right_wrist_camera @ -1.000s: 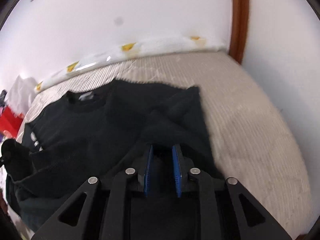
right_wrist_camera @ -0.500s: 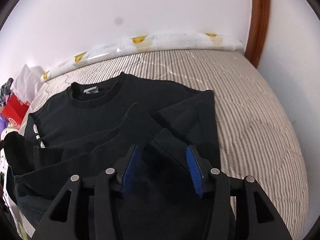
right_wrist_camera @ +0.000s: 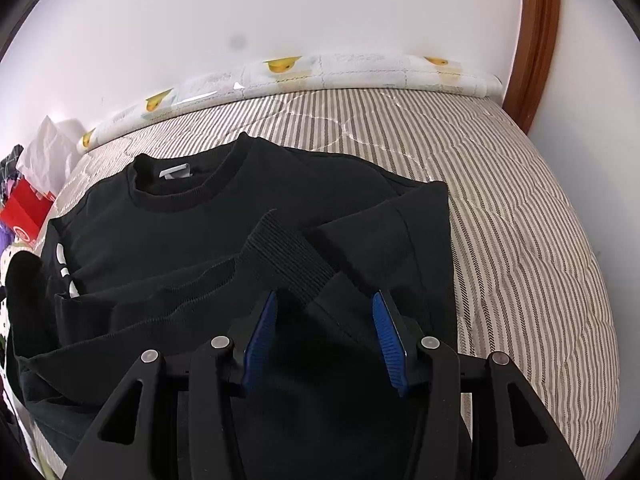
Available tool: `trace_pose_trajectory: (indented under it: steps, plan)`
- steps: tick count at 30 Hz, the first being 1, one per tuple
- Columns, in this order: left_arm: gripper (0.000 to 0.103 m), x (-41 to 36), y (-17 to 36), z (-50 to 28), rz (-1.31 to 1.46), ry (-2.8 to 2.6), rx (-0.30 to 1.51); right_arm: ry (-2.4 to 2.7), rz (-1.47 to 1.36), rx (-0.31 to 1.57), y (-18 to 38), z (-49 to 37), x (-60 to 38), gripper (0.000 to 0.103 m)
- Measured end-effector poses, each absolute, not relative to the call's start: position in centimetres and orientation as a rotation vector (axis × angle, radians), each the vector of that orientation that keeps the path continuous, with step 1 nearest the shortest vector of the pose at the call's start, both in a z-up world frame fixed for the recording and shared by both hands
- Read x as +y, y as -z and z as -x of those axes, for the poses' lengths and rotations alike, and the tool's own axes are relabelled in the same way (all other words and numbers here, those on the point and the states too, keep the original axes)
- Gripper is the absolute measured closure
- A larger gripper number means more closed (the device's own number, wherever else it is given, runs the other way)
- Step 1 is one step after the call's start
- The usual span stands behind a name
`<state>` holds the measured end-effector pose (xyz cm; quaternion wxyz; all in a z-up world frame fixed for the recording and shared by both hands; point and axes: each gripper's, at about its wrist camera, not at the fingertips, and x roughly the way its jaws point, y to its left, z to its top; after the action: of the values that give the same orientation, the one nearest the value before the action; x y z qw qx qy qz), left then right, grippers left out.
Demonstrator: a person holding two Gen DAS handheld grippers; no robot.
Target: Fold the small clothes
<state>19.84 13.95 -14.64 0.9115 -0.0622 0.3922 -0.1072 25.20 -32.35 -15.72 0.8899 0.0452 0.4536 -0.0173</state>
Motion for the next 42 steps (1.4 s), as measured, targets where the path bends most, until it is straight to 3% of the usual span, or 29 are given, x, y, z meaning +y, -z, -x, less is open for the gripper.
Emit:
trace_pose_trajectory:
  steps: [10,11,12,14,17,19,29,42]
  plan:
    - [0.047,10.9,15.8,-25.6,0.02,0.276,0.896,-0.001,-0.106,0.959,16.4,-26.3,-32.4,0.054]
    - [0.052,10.7,16.0,-25.9,0.029,0.285,0.909,-0.006,-0.112,0.961,16.5,-26.5,-32.5,0.054]
    - [0.072,10.6,16.1,-26.2,0.031,0.282,0.917,-0.011,-0.113,0.961,16.6,-26.5,-32.5,0.056]
    - [0.096,10.4,15.9,-26.3,0.009,0.246,0.907,-0.014,-0.091,0.957,16.6,-26.6,-32.3,0.069]
    - [0.096,11.7,15.1,-26.4,0.094,0.234,0.877,-0.039,-0.071,0.908,15.7,-25.8,-32.4,0.085]
    - [0.096,12.7,14.6,-26.4,0.144,0.214,0.858,-0.044,-0.096,0.845,14.6,-25.0,-33.2,0.087]
    - [0.097,12.5,13.4,-28.2,0.188,0.073,0.757,0.007,-0.254,0.66,11.7,-24.8,-37.0,0.089]
    - [0.097,11.6,16.3,-30.8,0.171,0.006,0.847,0.082,-0.287,0.812,17.1,-28.5,-38.1,0.089]
